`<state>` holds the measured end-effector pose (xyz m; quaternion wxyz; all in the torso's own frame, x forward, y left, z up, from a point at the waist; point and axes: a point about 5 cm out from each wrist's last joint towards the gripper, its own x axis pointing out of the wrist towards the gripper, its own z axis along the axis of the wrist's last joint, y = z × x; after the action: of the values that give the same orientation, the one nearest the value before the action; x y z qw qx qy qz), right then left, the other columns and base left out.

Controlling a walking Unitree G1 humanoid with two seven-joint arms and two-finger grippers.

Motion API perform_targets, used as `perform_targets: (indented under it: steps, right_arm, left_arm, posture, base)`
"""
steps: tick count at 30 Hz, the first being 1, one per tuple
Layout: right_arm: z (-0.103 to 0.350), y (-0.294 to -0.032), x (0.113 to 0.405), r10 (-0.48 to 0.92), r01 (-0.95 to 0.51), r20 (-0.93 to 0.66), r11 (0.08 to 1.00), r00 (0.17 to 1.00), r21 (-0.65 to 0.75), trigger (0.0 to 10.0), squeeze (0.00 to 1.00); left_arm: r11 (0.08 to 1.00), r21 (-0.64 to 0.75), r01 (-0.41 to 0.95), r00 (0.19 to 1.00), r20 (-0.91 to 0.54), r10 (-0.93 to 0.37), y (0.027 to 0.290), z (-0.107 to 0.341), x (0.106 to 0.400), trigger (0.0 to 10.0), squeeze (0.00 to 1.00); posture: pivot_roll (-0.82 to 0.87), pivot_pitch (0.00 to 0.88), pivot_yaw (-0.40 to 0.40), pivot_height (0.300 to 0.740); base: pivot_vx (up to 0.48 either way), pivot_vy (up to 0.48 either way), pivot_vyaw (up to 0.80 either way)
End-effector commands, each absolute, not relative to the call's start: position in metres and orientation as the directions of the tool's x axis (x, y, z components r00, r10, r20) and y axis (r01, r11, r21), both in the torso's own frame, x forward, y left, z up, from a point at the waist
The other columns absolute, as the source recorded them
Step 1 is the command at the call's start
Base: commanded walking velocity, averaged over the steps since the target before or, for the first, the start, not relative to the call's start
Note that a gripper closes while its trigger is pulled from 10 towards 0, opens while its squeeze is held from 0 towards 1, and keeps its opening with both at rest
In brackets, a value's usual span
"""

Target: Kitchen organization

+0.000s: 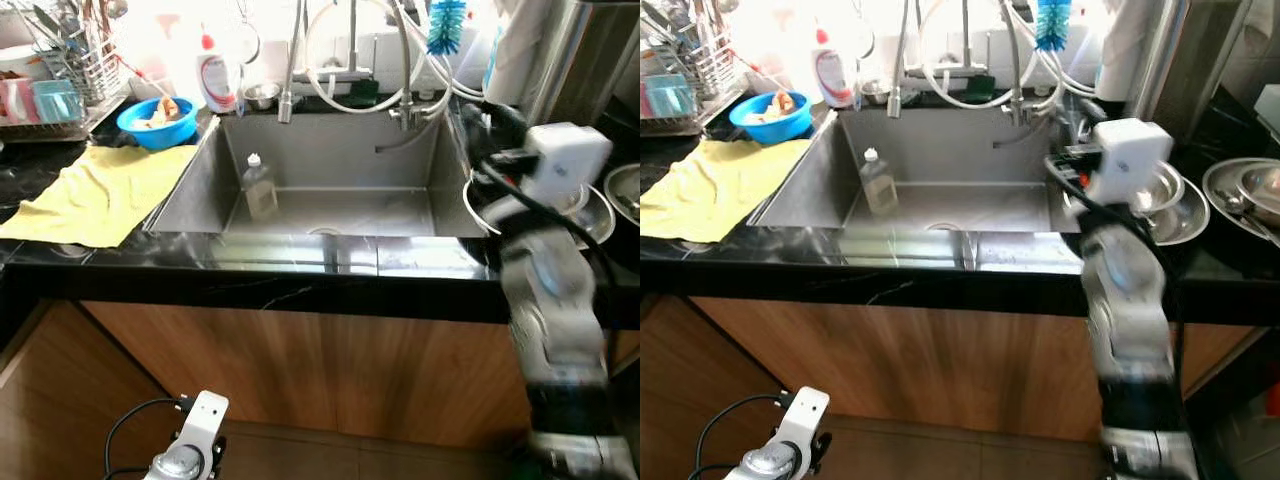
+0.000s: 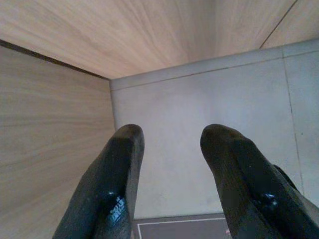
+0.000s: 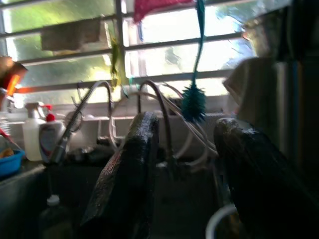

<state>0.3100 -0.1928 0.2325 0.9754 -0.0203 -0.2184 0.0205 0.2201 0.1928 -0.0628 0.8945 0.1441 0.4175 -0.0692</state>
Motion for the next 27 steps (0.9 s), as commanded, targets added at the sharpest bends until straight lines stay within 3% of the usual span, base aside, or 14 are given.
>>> perform_targets:
  steps: [1, 15, 16, 17, 18, 27]
  right_arm:
    - [0.238, -0.195, 0.302, 0.016, 0.0, 0.444, 0.999, 0.896, -0.035, 10.0, 1.0]
    - [0.225, -0.209, 0.278, -0.078, 0.097, 0.35, 0.995, 0.934, -0.038, 10.0, 1.0]
    - [0.225, -0.209, 0.278, -0.079, 0.098, 0.349, 0.994, 0.934, -0.039, 10.0, 0.26]
    - [0.224, -0.209, 0.278, -0.082, 0.102, 0.345, 0.994, 0.935, -0.041, 10.0, 0.26]
    - [0.223, -0.21, 0.278, -0.087, 0.107, 0.338, 0.993, 0.937, -0.041, 10.0, 0.0]
    - [0.213, -0.217, 0.282, -0.145, 0.16, 0.255, 0.986, 0.956, -0.039, 10.0, 0.0]
  left_arm:
    - [0.945, 0.213, 0.249, 0.624, -0.781, 0.011, 0.198, -0.066, 0.215, 10.0, 0.0]
    - [0.942, 0.211, 0.26, 0.623, -0.782, 0.004, 0.197, -0.065, 0.216, 10.0, 0.0]
    - [0.942, 0.211, 0.26, 0.623, -0.782, 0.004, 0.197, -0.065, 0.216, 10.0, 0.0]
    - [0.942, 0.212, 0.26, 0.623, -0.782, 0.004, 0.197, -0.065, 0.216, 10.0, 0.0]
    - [0.942, 0.212, 0.259, 0.623, -0.782, 0.004, 0.197, -0.065, 0.216, 10.0, 0.0]
    - [0.943, 0.211, 0.257, 0.621, -0.784, 0.006, 0.198, -0.065, 0.215, 10.0, 0.0]
  posture:
    - [-0.15, 0.0, 0.091, 0.74]
    - [-0.15, 0.0, 0.096, 0.74]
    - [-0.15, 0.0, 0.096, 0.74]
    - [-0.15, 0.0, 0.096, 0.74]
    - [-0.15, 0.0, 0.096, 0.74]
    - [-0.15, 0.0, 0.096, 0.74]
  base:
    - [0.0, 0.0, 0.0]
    - [0.0, 0.0, 0.0]
    - [0.0, 0.0, 0.0]
    - [0.0, 0.0, 0.0]
    - [0.0, 0.0, 0.0]
    - [0.0, 0.0, 0.0]
